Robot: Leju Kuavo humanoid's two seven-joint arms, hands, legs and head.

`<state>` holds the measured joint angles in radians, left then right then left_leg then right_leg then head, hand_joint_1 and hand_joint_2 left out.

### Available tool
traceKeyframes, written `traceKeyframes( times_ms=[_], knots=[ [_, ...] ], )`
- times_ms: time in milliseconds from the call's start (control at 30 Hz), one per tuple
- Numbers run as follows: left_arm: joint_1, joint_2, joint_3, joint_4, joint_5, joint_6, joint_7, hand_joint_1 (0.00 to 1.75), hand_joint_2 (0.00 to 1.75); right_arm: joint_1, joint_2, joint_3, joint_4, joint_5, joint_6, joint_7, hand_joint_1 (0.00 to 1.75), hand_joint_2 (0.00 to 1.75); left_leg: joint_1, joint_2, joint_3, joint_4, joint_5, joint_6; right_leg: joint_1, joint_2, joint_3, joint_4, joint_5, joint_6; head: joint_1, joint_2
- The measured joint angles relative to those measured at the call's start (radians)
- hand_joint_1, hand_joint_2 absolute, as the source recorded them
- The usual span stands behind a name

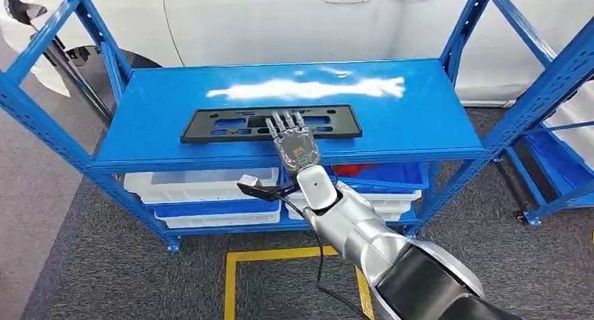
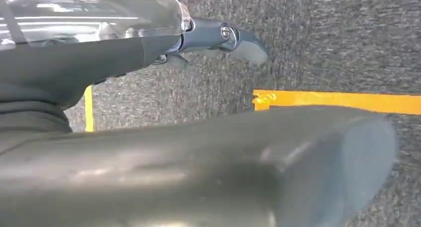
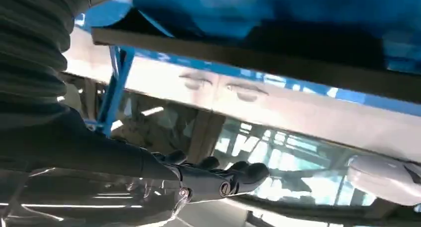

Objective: Take the parts from the cabinet and place them on the table.

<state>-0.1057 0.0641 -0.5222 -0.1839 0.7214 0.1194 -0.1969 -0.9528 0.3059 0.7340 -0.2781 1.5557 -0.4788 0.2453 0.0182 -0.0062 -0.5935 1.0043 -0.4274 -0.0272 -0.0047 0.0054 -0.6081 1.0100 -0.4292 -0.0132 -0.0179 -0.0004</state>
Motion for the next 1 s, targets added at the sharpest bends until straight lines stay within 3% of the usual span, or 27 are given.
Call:
traceKeyframes(
  times_ms=[33, 67, 133, 167, 200, 233, 267, 333, 367, 467, 533, 567, 667, 700, 733, 767, 800, 833, 867, 933, 1000],
  knots=[
    [0.000, 0.000, 0.008, 0.000, 0.022, -0.013, -0.002, 0.00, 0.00, -0.001, 0.000, -0.001, 0.000, 0.003, 0.000, 0.000, 0.00, 1.75, 0.003, 0.001, -0.005, 0.014, -0.013, -0.003, -0.004, -0.003, 0.006, -0.007, 0.004, -0.007, 0.000, 0.000],
    [0.002, -0.002, 0.022, 0.000, 0.064, -0.043, 0.000, 0.00, 0.00, -0.003, 0.000, -0.002, 0.000, 0.004, -0.001, 0.000, 0.00, 1.75, 0.002, 0.001, -0.025, 0.060, -0.047, -0.004, -0.004, -0.003, 0.007, -0.008, 0.004, -0.012, 0.000, 0.000],
    [0.006, -0.002, 0.068, 0.000, 0.155, -0.119, 0.002, 0.00, 0.00, -0.001, 0.000, -0.006, 0.000, 0.007, -0.001, 0.000, 0.00, 1.75, 0.003, 0.001, -0.099, 0.225, -0.126, -0.009, 0.000, -0.004, 0.007, -0.008, 0.003, -0.016, 0.000, 0.000],
    [0.011, -0.002, 0.091, 0.000, 0.181, -0.145, 0.002, 0.00, 0.00, 0.002, 0.000, -0.006, 0.000, 0.008, -0.001, 0.000, 0.00, 1.75, 0.003, 0.001, -0.132, 0.295, -0.150, -0.011, 0.002, -0.004, 0.006, -0.007, 0.003, -0.016, 0.000, 0.000],
    [0.014, -0.002, 0.108, 0.000, 0.195, -0.159, 0.003, 0.00, 0.00, 0.005, 0.000, -0.007, 0.001, 0.009, 0.000, 0.000, 0.00, 1.75, 0.003, 0.001, -0.148, 0.326, -0.151, -0.011, 0.004, -0.004, 0.007, -0.006, 0.002, -0.017, 0.000, 0.000],
    [0.018, -0.002, 0.128, 0.000, 0.202, -0.166, 0.007, 0.00, 0.00, 0.007, 0.000, -0.007, 0.001, 0.009, 0.000, 0.000, 0.00, 1.75, 0.003, 0.001, -0.139, 0.305, -0.127, -0.009, 0.004, -0.003, 0.008, -0.006, 0.002, -0.017, 0.000, 0.000],
    [0.022, -0.002, 0.142, 0.000, 0.206, -0.166, 0.010, 0.00, 0.00, 0.007, 0.000, -0.007, 0.001, 0.009, -0.001, 0.000, 0.00, 1.75, 0.003, 0.001, -0.108, 0.239, -0.085, -0.007, 0.005, -0.001, 0.009, -0.005, 0.001, -0.017, 0.000, 0.000],
    [0.025, -0.002, 0.162, 0.000, 0.208, -0.159, 0.014, 0.00, 0.00, 0.004, 0.000, -0.008, 0.000, 0.009, -0.001, 0.000, 0.00, 1.75, 0.003, 0.002, -0.016, 0.052, 0.003, 0.000, 0.005, 0.000, 0.012, 0.000, -0.005, -0.011, 0.000, 0.000],
    [0.024, -0.002, 0.168, 0.000, 0.207, -0.157, 0.016, 0.00, 0.00, 0.002, 0.000, -0.008, 0.000, 0.009, -0.001, 0.000, 0.00, 1.75, -0.001, 0.002, 0.002, 0.021, -0.012, 0.004, 0.010, 0.000, 0.009, 0.003, -0.006, -0.006, 0.000, 0.000],
    [0.029, -0.002, 0.180, 0.000, 0.206, -0.157, 0.020, 0.00, 0.00, 0.003, 0.000, -0.008, 0.000, 0.009, -0.001, 0.000, 0.00, 1.75, -0.007, -0.001, -0.004, 0.014, -0.009, 0.018, 0.008, -0.001, 0.003, 0.003, -0.003, 0.009, 0.000, 0.000],
    [0.031, -0.006, 0.183, 0.000, 0.205, -0.156, 0.020, 0.00, 0.00, 0.002, 0.000, -0.010, 0.000, 0.009, -0.001, 0.002, 0.00, 1.75, 0.002, 0.000, -0.002, 0.005, -0.001, 0.031, 0.007, 0.000, -0.001, 0.014, -0.015, 0.021, 0.000, 0.000],
    [0.031, -0.006, 0.187, 0.000, 0.203, -0.154, 0.020, 0.00, 0.00, 0.001, 0.000, -0.013, 0.000, 0.009, -0.001, 0.002, 0.00, 1.75, 0.001, 0.000, -0.003, 0.005, -0.001, 0.033, 0.007, -0.001, -0.014, 0.043, -0.039, 0.027, 0.000, 0.000],
    [0.029, -0.006, 0.195, 0.000, 0.194, -0.148, 0.019, 0.00, 0.00, 0.007, -0.002, -0.016, 0.002, 0.009, -0.001, 0.002, 0.00, 1.75, 0.000, 0.002, -0.005, 0.006, -0.001, 0.040, 0.003, -0.001, -0.125, 0.280, -0.149, 0.034, 0.000, 0.000],
    [0.029, -0.005, 0.195, 0.000, 0.194, -0.143, 0.019, 0.00, 0.00, 0.011, -0.003, -0.016, 0.002, 0.009, -0.001, 0.002, 0.00, 1.75, 0.000, 0.002, -0.005, 0.006, -0.001, 0.040, 0.002, -0.001, -0.146, 0.324, -0.153, 0.035, 0.000, 0.000],
    [0.030, -0.005, 0.195, 0.000, 0.194, -0.142, 0.019, 0.00, 0.00, 0.014, -0.005, -0.016, 0.003, 0.009, -0.001, 0.002, 0.00, 1.75, 0.000, 0.002, -0.004, 0.007, -0.001, 0.041, 0.001, -0.001, -0.144, 0.315, -0.135, 0.035, 0.000, 0.000],
    [0.029, -0.006, 0.195, 0.000, 0.194, -0.141, 0.019, 0.00, 0.00, 0.014, -0.006, -0.016, 0.003, 0.009, -0.001, 0.001, 0.00, 1.75, 0.000, 0.001, -0.004, 0.008, -0.002, 0.040, 0.000, -0.002, -0.120, 0.264, -0.101, 0.033, 0.000, 0.000],
    [0.029, -0.006, 0.195, 0.000, 0.193, -0.141, 0.019, 0.00, 0.00, 0.012, -0.006, -0.016, 0.003, 0.009, -0.001, 0.001, 0.00, 1.75, 0.000, 0.000, -0.004, 0.009, -0.002, 0.039, 0.000, -0.002, -0.088, 0.198, -0.066, 0.029, 0.000, 0.000],
    [0.029, -0.006, 0.195, 0.000, 0.191, -0.142, 0.019, 0.00, 0.00, 0.010, -0.006, -0.017, 0.003, 0.009, -0.001, 0.001, 0.00, 1.75, 0.000, -0.001, -0.002, 0.010, -0.004, 0.036, 0.001, -0.001, -0.030, 0.080, -0.014, 0.022, 0.000, 0.000],
    [0.028, -0.009, 0.195, 0.000, 0.190, -0.142, 0.019, 0.00, 0.00, 0.007, -0.006, -0.018, 0.003, 0.009, -0.001, 0.001, 0.00, 1.75, -0.002, -0.001, -0.002, 0.010, -0.006, 0.034, 0.004, -0.001, 0.001, 0.014, -0.010, 0.015, 0.000, 0.000],
    [0.028, -0.009, 0.196, 0.000, 0.190, -0.140, 0.019, 0.00, 0.00, 0.007, -0.006, -0.018, 0.003, 0.009, -0.002, 0.001, 0.00, 1.75, -0.005, -0.001, -0.006, 0.011, -0.005, 0.024, 0.009, -0.001, -0.001, 0.009, -0.007, 0.012, 0.000, 0.000],
    [0.028, -0.009, 0.196, 0.000, 0.196, -0.143, 0.018, 0.00, 0.00, 0.007, -0.006, -0.019, 0.003, 0.009, -0.002, 0.001, 0.00, 1.75, -0.005, 0.000, -0.002, 0.004, -0.003, 0.011, 0.010, 0.000, -0.001, 0.006, -0.005, 0.002, 0.000, 0.000]
  ],
)
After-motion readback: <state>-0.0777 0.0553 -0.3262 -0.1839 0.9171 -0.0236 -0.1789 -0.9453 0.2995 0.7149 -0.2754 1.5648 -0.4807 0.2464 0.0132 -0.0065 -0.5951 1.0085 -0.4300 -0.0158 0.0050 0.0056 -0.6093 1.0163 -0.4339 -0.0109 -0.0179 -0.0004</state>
